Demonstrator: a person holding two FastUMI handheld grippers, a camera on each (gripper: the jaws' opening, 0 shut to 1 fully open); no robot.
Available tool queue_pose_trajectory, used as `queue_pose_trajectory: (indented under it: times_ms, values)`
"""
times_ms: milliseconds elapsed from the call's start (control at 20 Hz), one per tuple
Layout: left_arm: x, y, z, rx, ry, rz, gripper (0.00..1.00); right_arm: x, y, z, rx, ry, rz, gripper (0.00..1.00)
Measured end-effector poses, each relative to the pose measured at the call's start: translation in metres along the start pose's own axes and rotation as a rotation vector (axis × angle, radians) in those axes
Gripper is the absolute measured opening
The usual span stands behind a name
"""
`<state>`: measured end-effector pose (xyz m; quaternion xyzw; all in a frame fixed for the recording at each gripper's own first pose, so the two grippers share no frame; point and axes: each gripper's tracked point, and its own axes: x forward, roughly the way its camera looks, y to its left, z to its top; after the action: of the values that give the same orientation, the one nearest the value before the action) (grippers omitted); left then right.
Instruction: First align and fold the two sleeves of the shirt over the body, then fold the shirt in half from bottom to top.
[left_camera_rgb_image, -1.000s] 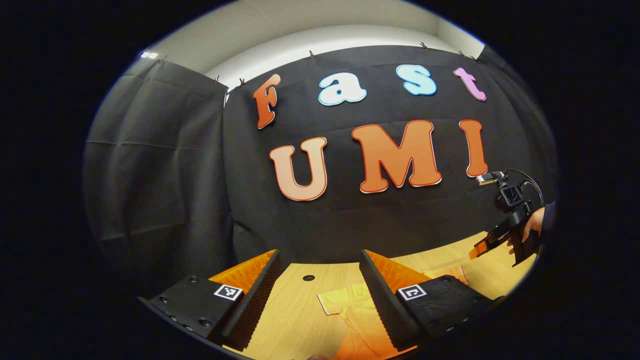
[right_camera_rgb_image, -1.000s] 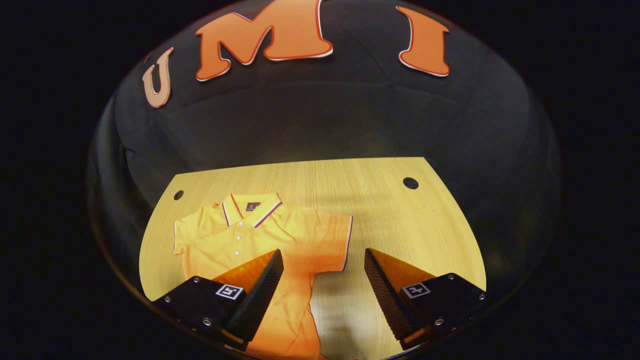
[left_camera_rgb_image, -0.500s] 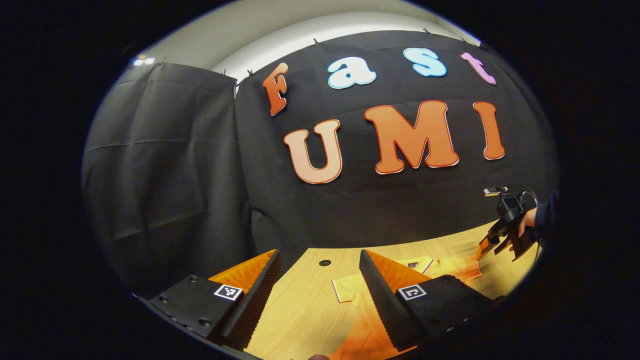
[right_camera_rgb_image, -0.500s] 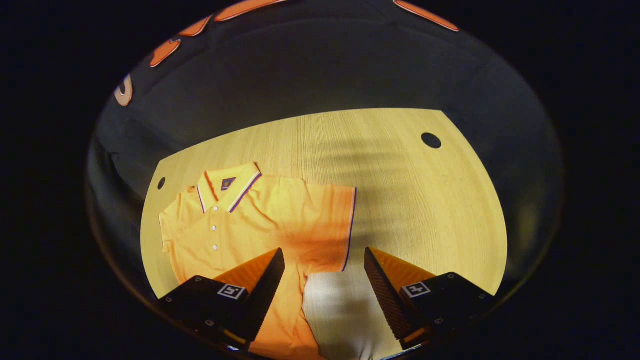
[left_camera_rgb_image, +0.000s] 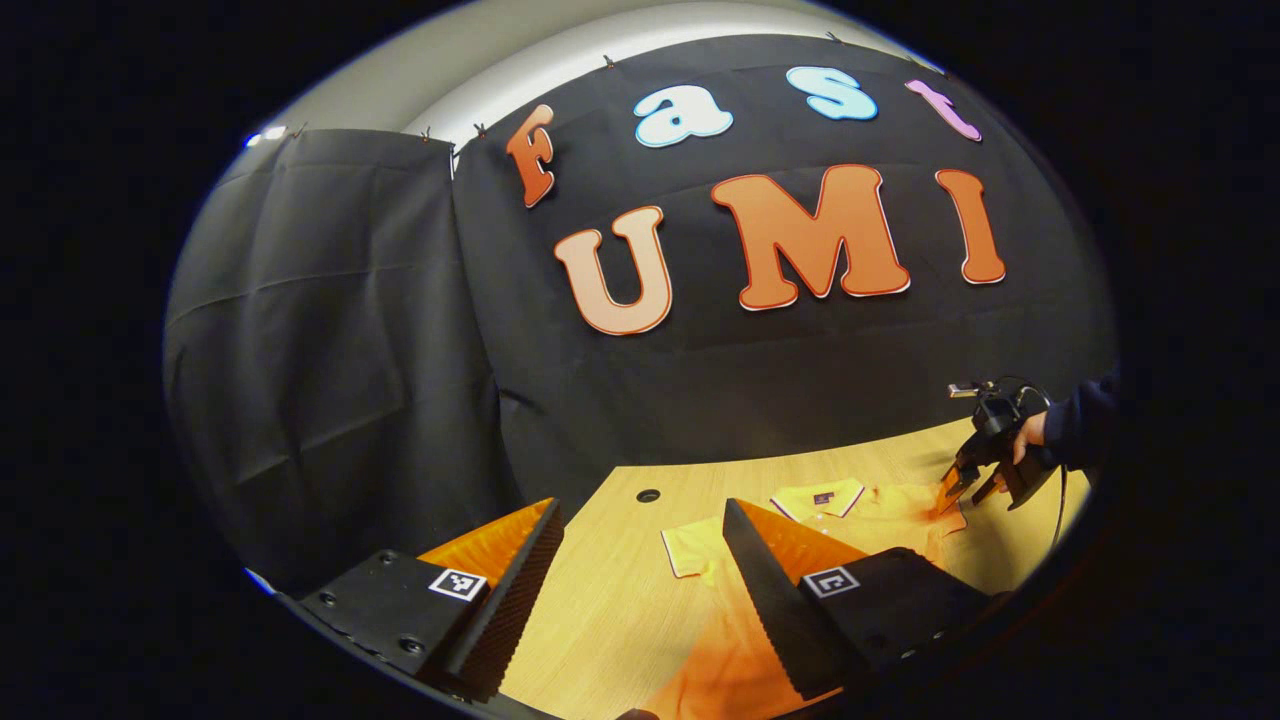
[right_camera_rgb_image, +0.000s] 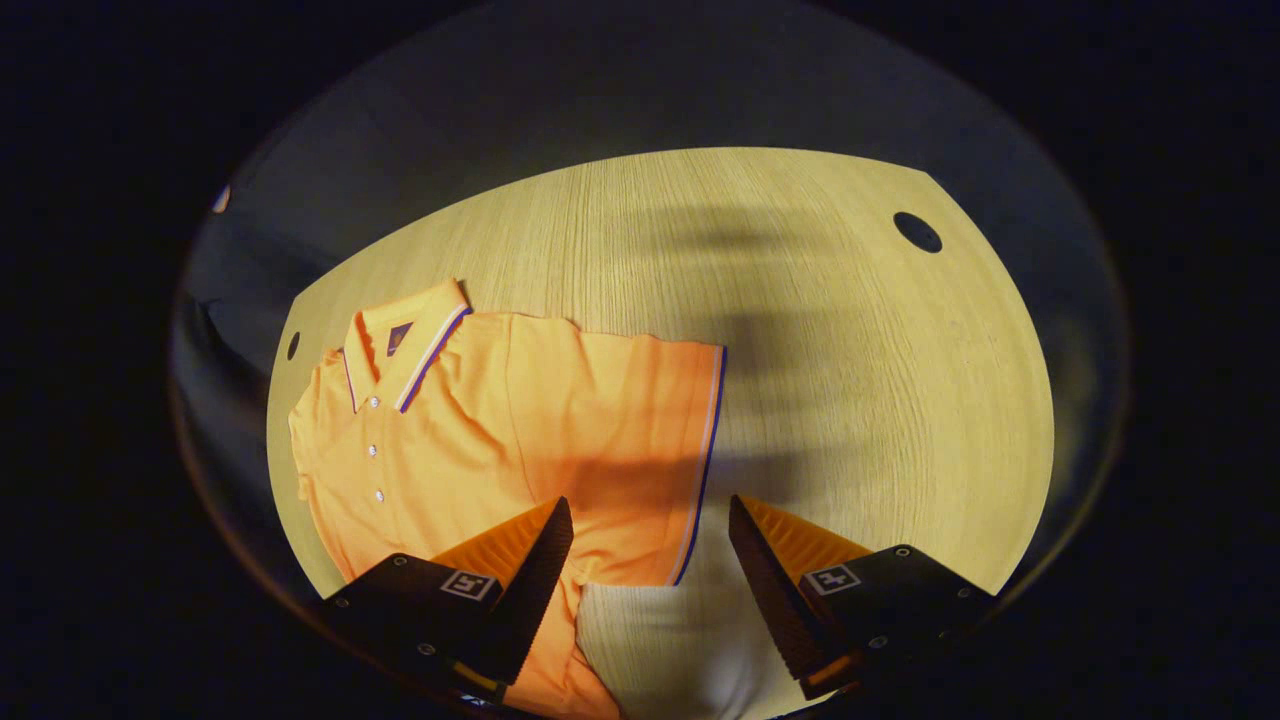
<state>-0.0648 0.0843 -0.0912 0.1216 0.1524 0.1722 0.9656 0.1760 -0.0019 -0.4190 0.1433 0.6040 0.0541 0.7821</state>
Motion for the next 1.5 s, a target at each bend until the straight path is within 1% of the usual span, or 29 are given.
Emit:
queue_pose_trajectory:
  times_ms: [50,100,150,200,250,300,350,450,500,550,600,650,700,750,800,850,900,1000,1100,1250,1300,1400,1500]
  values:
    - [0.0,-0.004,0.001,0.009,0.001,-0.001,0.99,0.005,-0.004,0.003,0.004,0.004,-0.013,0.96]
    - [-0.002,-0.008,0.001,0.018,0.003,-0.002,0.99,0.011,-0.007,0.007,0.003,-0.005,-0.025,1.0]
    - [-0.003,-0.013,0.0,0.024,0.009,-0.006,0.99,0.016,-0.011,0.01,0.01,-0.008,-0.057,0.96]
    - [-0.003,-0.019,-0.003,0.028,0.019,-0.012,0.99,0.018,-0.016,0.011,0.015,0.001,-0.082,0.96]
    - [-0.003,-0.024,-0.004,0.031,0.024,-0.018,0.99,0.018,-0.015,0.016,0.012,-0.006,-0.084,0.96]
    - [-0.005,-0.029,-0.004,0.036,0.028,-0.022,0.99,0.022,-0.016,0.016,-0.014,-0.004,-0.098,0.92]
    - [-0.005,-0.033,-0.005,0.04,0.034,-0.024,0.99,0.022,-0.018,0.015,-0.048,0.011,-0.128,0.92]
    - [-0.005,-0.041,-0.008,0.038,0.047,-0.031,1.0,0.025,-0.007,0.016,-0.081,0.011,-0.123,0.86]
    - [-0.004,-0.046,-0.01,0.037,0.05,-0.033,0.99,0.023,-0.002,0.018,-0.074,0.015,-0.121,0.7]
    - [-0.003,-0.048,-0.008,0.039,0.048,-0.034,0.99,0.024,-0.003,0.019,-0.062,0.013,-0.123,0.64]
    - [-0.003,-0.049,-0.006,0.044,0.044,-0.033,0.99,0.024,-0.003,0.021,-0.048,0.002,-0.12,0.52]
    - [-0.003,-0.051,-0.004,0.053,0.041,-0.034,1.0,0.023,-0.001,0.022,-0.062,-0.005,-0.099,0.36]
    - [-0.001,-0.054,-0.004,0.063,0.048,-0.05,1.0,0.022,-0.001,0.026,-0.109,-0.032,-0.062,0.2]
    - [0.0,-0.056,-0.007,0.069,0.054,-0.057,1.0,0.018,0.004,0.03,-0.113,-0.042,-0.023,0.2]
    - [0.0,-0.056,-0.008,0.063,0.052,-0.063,0.99,0.017,0.008,0.025,-0.101,-0.045,0.001,0.08]
    - [0.003,-0.058,-0.008,0.061,0.054,-0.067,0.99,0.014,0.015,0.027,-0.079,-0.051,0.043,0.08]
    - [0.006,-0.059,-0.009,0.067,0.06,-0.072,0.99,0.008,0.022,0.03,-0.07,-0.067,0.064,0.08]
    - [0.009,-0.061,-0.012,0.074,0.07,-0.082,0.99,-0.001,0.031,0.04,-0.077,-0.119,0.072,0.08]
    - [0.014,-0.058,-0.014,0.064,0.072,-0.081,0.99,-0.013,0.047,0.04,-0.089,-0.114,0.105,0.08]
    - [0.021,-0.048,-0.021,0.048,0.101,-0.06,0.99,-0.024,0.067,0.043,-0.123,-0.119,0.12,0.08]
    - [0.022,-0.044,-0.023,0.041,0.107,-0.05,0.99,-0.027,0.079,0.044,-0.138,-0.123,0.137,0.08]
    - [0.025,-0.04,-0.029,0.031,0.125,-0.037,0.99,-0.034,0.104,0.045,-0.134,-0.121,0.191,0.08]
    - [0.028,-0.034,-0.037,0.029,0.146,-0.019,0.99,-0.038,0.129,0.042,-0.098,-0.092,0.254,0.08]
